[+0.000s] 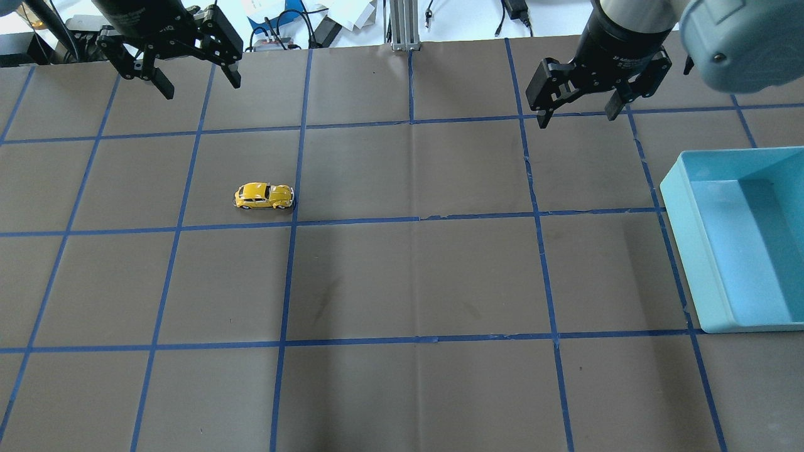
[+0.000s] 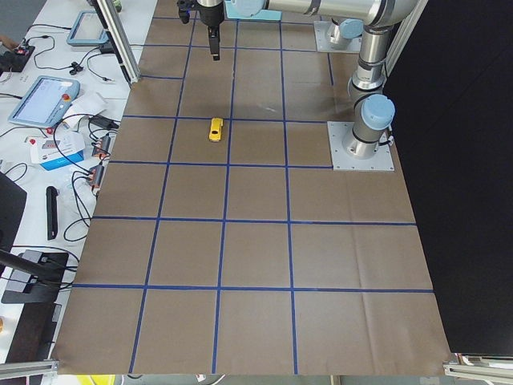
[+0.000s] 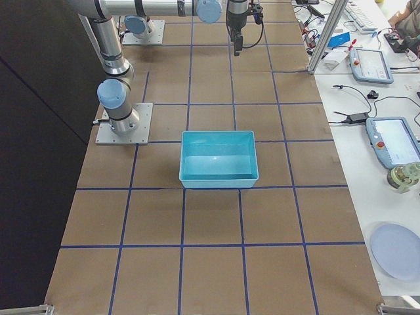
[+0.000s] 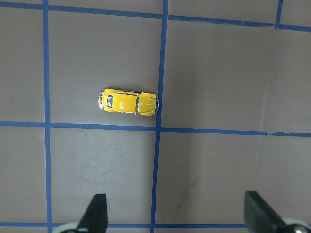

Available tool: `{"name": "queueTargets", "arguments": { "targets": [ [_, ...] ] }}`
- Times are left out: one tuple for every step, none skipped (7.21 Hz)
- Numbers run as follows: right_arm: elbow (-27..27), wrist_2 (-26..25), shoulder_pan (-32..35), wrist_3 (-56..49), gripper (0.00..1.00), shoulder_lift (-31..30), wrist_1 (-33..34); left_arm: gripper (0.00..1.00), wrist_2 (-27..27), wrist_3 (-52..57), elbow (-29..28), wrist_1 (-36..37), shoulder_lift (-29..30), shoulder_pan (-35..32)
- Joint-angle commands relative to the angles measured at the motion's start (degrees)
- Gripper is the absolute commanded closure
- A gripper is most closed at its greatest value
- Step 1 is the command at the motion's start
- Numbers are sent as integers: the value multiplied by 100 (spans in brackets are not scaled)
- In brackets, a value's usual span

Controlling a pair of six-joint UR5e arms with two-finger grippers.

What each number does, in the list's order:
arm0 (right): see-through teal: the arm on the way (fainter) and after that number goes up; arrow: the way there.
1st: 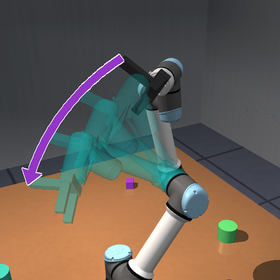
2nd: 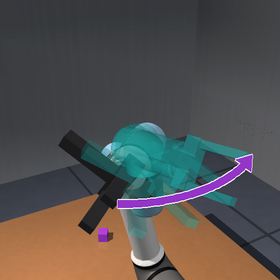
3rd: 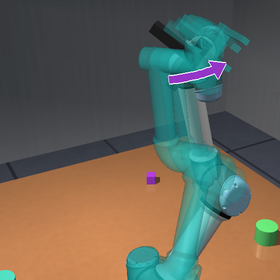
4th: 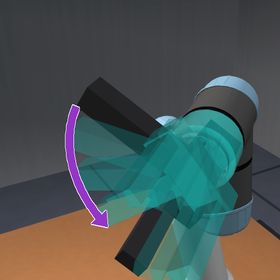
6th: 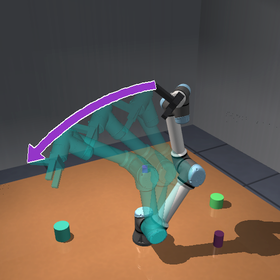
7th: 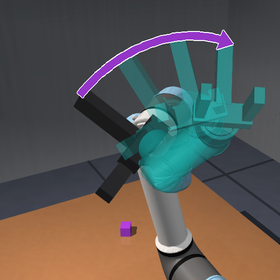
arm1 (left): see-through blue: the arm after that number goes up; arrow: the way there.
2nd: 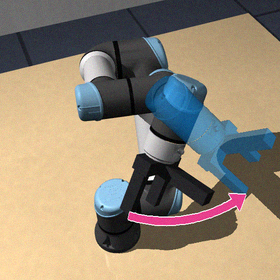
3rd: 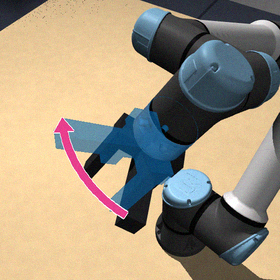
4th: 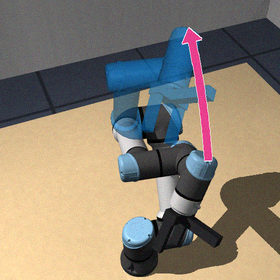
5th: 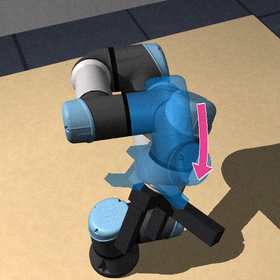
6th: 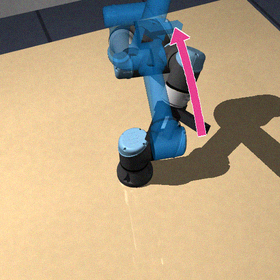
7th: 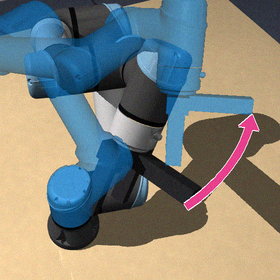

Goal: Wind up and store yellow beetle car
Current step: 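Lower the left gripper toward the yellow beetle car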

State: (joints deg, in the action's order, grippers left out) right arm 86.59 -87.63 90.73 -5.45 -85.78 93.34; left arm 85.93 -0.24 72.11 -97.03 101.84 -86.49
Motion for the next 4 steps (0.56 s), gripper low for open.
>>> {"name": "queueTargets", "arguments": {
  "targets": [
    [-1, 0, -3, 0, 0, 0, 0, 0, -15, 6, 13, 26, -24, 0],
    [-1, 0, -3, 0, 0, 0, 0, 0, -15, 93, 13, 44, -15, 9],
    [-1, 0, -3, 0, 0, -8, 0, 0, -24, 651, 31, 53, -24, 18],
    [-1, 0, -3, 0, 0, -9, 0, 0, -15, 1422, 48, 53, -33, 44]
  ]
}}
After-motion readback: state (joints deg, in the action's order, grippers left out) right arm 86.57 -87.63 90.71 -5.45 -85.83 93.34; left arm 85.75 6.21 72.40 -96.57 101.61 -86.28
